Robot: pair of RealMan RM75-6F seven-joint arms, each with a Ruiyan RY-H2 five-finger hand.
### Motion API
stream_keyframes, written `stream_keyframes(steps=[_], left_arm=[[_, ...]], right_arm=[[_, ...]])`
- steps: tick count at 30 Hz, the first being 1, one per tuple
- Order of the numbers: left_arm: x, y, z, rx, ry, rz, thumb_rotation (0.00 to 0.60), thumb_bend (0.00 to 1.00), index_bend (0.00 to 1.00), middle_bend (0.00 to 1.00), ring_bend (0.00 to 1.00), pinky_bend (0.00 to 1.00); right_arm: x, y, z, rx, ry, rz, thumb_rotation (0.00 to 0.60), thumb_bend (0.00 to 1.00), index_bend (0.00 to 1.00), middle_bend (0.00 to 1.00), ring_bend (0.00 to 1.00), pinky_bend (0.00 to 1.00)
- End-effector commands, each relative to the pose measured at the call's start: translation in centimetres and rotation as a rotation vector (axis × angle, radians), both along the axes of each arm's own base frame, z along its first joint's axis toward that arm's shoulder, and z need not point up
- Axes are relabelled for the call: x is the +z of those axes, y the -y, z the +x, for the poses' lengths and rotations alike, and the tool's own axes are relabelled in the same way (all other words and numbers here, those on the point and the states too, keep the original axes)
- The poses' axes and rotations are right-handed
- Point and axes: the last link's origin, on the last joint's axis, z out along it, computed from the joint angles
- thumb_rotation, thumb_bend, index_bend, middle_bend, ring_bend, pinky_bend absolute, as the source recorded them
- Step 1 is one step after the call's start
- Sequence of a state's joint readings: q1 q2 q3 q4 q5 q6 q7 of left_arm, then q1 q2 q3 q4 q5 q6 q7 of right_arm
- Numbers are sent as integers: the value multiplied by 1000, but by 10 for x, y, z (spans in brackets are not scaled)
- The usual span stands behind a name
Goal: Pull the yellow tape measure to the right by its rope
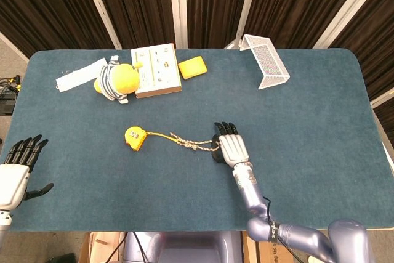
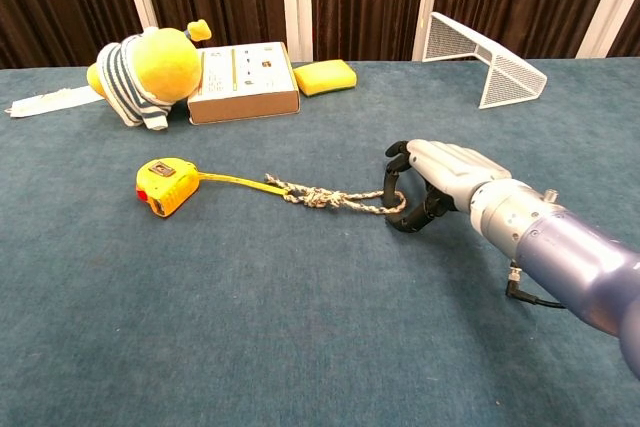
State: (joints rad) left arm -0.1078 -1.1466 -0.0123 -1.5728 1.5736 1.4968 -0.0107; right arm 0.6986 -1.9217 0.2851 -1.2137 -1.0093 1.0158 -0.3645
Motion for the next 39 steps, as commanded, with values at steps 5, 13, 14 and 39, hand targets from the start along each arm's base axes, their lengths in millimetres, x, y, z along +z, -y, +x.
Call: stream_keyframes(steps=[5, 13, 14, 39], left_arm=[[0, 0, 0, 2, 2, 0, 600, 0, 0, 0, 0, 0], [0, 0, 0, 4, 2, -1, 600, 0, 0, 0, 0, 0], [0, 0, 0, 5, 1, 0, 600, 0, 0, 0, 0, 0], [-1, 2, 2, -2, -16, 6, 600, 0, 0, 0, 0, 0]], right_arm=[[0, 0, -1, -5, -3, -1, 600, 440, 572, 135, 0, 0], [1, -2, -1, -9, 3, 2, 600, 469, 602, 141, 0, 0], [1, -2, -1, -9, 3, 2, 600, 469, 606, 142, 0, 0], [73, -2, -22, -141, 165, -82, 600, 473, 610, 142, 0, 0]])
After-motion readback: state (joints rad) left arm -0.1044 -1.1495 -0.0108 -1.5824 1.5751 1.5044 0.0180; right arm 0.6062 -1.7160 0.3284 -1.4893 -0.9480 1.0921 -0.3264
